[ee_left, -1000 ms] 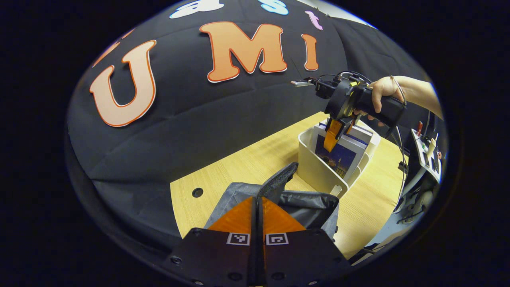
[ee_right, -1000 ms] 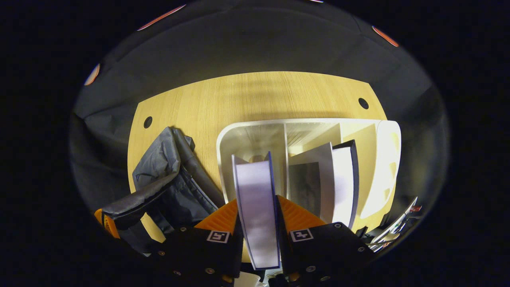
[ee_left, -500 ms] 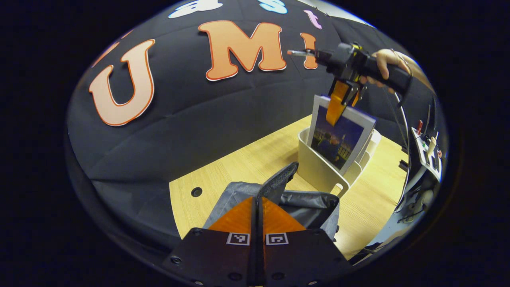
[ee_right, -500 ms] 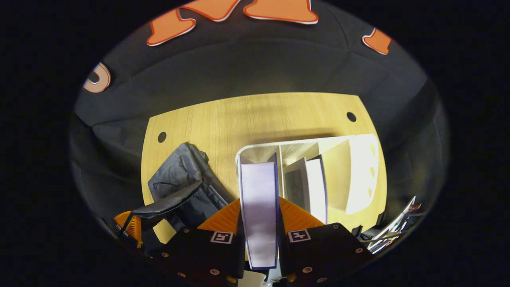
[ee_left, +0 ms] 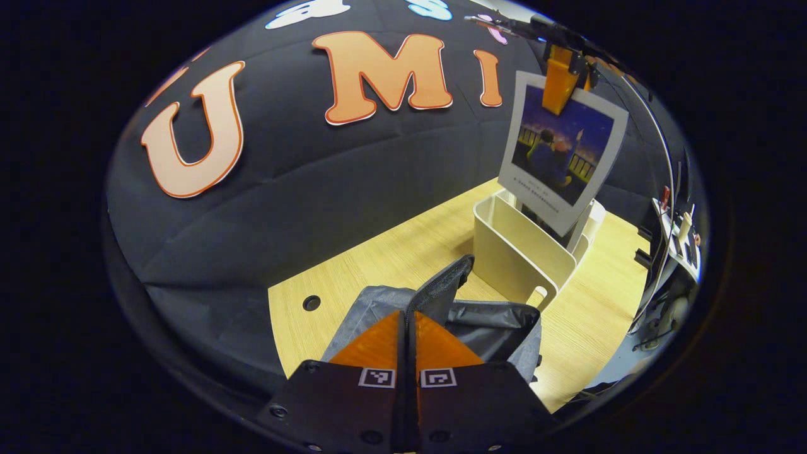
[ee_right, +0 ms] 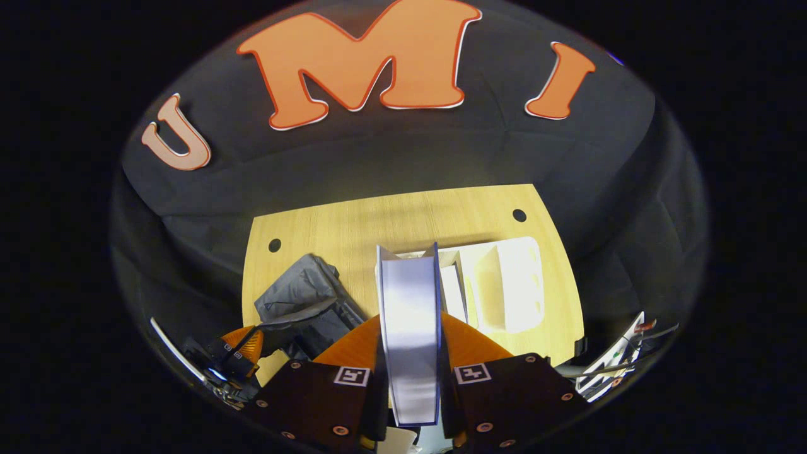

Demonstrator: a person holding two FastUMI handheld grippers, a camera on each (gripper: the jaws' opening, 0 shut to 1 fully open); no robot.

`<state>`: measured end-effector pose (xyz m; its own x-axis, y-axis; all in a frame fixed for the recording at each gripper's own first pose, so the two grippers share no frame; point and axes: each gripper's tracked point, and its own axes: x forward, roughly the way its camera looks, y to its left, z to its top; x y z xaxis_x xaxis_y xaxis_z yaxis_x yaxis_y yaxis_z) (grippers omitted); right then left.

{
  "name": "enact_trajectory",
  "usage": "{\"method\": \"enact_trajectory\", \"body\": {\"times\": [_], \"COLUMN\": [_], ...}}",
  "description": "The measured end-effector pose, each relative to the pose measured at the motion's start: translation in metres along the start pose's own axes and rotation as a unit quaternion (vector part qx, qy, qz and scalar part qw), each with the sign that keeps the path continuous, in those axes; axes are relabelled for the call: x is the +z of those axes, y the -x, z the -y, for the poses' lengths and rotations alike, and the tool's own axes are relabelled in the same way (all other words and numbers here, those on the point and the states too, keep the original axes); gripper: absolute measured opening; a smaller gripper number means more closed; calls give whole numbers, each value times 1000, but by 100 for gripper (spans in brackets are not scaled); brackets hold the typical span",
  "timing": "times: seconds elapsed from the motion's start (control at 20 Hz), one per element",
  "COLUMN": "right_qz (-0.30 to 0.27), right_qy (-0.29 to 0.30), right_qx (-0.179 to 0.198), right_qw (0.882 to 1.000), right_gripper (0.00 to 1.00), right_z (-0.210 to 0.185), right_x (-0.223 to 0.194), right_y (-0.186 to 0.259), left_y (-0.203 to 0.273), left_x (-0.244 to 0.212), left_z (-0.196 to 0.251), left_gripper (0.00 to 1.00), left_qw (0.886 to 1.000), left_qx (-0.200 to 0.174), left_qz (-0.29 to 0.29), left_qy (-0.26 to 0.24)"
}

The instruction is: Open the schoolbag, grab two books from the bookshelf and put them into the schoolbag.

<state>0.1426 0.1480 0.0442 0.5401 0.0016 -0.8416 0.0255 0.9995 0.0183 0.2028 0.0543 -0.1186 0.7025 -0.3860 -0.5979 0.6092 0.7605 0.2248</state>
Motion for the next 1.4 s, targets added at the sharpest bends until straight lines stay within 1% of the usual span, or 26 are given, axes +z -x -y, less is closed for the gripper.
{"method": "enact_trajectory", "body": {"times": [0.15,0.3,0.4,0.5,0.55,0.6,0.7,0.8,0.95,1.1,1.25,1.3,1.4], "right_qz": [29,59,75,79,76,79,82,77,61,47,31,29,26], "right_qy": [-21,-56,-98,-145,-165,-192,-253,-300,-339,-366,-406,-417,-431], "right_qx": [19,60,97,135,159,183,227,259,298,320,345,347,347], "right_qw": [999,995,988,977,970,961,937,915,890,872,846,840,833], "right_gripper": [33,33,33,33,33,33,33,33,33,33,33,33,33], "right_z": [2,-1,-4,-7,-11,-12,-21,-31,-54,-83,-111,-116,-128], "right_x": [-14,-36,-55,-82,-96,-103,-126,-150,-178,-197,-206,-211,-218], "right_y": [32,57,61,59,55,48,32,14,-18,-55,-92,-105,-131], "left_y": [-2,-3,-4,-2,-1,0,1,4,10,13,15,16,16], "left_x": [0,2,3,7,7,8,10,15,23,28,33,36,41], "left_z": [-5,-11,-12,-11,-13,-12,-12,-17,-23,-22,-21,-19,-19], "left_gripper": [0,0,0,0,0,0,0,0,0,0,0,0,0], "left_qw": [1000,1000,1000,1000,1000,1000,1000,999,999,999,998,998,998], "left_qx": [2,10,11,11,13,11,6,12,17,19,26,27,32], "left_qz": [-2,-3,-3,0,0,0,-1,3,8,8,5,6,6], "left_qy": [-6,-14,-20,-27,-29,-29,-25,-29,-31,-38,-49,-54,-62]}}
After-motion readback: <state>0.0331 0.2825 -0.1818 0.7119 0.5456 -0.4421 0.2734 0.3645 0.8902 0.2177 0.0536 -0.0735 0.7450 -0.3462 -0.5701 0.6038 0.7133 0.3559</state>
